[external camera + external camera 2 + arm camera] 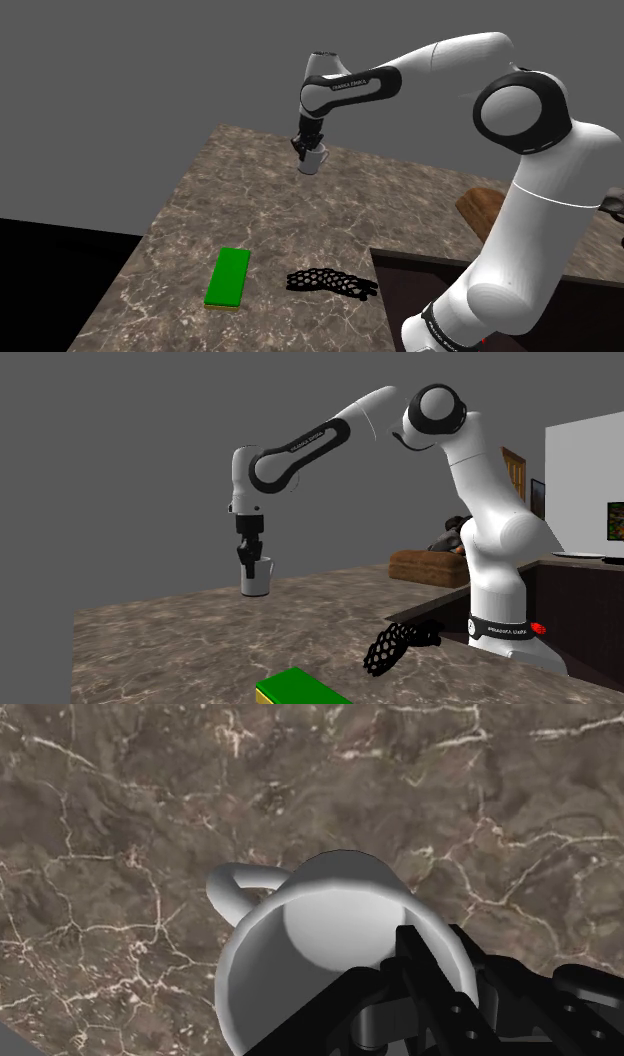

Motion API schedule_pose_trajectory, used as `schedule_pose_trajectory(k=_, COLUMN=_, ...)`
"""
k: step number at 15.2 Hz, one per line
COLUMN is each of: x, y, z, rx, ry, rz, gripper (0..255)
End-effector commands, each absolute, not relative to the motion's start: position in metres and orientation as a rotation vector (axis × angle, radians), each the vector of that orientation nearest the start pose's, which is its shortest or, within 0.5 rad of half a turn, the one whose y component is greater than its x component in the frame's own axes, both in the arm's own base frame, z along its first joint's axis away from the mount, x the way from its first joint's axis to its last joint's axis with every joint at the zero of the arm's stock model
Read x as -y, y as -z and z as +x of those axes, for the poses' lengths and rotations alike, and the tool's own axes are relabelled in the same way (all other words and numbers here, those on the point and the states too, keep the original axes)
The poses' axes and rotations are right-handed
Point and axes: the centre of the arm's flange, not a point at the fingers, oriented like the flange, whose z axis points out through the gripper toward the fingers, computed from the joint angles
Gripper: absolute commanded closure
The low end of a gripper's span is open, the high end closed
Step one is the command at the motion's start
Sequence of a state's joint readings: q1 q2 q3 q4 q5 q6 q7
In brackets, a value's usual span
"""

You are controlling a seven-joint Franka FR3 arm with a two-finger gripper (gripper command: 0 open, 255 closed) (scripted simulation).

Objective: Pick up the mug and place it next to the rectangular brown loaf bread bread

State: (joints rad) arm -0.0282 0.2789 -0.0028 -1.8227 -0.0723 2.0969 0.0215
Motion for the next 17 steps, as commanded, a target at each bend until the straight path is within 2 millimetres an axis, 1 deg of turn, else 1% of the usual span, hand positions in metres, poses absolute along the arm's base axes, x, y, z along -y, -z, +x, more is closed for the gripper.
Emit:
schedule_pose_trajectory(k=1, x=0.023, y=-0.395, z=0.627, rx=-0.026, ry=-0.008, rz=-3.205, gripper=255)
schedule_pose_trajectory(k=17, x=0.023, y=-0.479, z=0.627, rx=-0.026, ry=-0.008, rz=-3.205, gripper=255)
